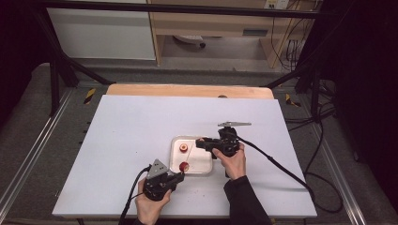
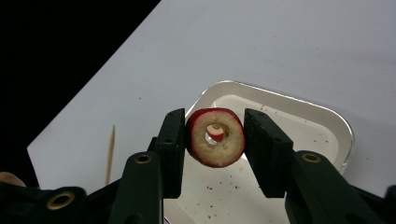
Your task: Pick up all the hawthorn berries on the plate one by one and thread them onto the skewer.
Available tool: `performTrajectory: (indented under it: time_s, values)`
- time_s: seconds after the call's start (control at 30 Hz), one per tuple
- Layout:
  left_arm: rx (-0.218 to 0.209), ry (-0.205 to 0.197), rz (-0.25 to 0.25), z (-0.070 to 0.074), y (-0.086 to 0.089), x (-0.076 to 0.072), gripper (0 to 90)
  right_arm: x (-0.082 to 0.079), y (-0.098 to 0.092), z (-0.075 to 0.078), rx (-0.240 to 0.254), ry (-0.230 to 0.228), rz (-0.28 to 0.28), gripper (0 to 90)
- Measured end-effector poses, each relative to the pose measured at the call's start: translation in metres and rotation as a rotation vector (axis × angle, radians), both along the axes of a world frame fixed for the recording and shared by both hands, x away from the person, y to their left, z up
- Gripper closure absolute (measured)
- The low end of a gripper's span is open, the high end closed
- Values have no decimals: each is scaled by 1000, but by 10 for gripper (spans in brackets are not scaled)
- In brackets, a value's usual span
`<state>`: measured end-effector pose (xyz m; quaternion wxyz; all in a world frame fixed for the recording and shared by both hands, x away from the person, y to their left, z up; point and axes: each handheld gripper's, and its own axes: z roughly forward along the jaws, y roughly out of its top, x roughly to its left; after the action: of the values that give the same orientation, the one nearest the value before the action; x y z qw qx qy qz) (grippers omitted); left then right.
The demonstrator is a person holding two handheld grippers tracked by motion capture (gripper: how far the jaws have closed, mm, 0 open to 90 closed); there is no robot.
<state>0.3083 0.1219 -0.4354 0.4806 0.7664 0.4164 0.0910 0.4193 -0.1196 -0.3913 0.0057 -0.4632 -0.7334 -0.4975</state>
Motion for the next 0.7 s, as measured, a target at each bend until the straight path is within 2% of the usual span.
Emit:
performTrajectory:
  time_s: [0.27,0.7]
  values:
    - [-16,0,12,-1,-5,-3,882,-4,2,1,75,-28,-38,605]
    - [-37,11,45,-3,-12,-4,881,-6,2,6,152,-75,-76,605]
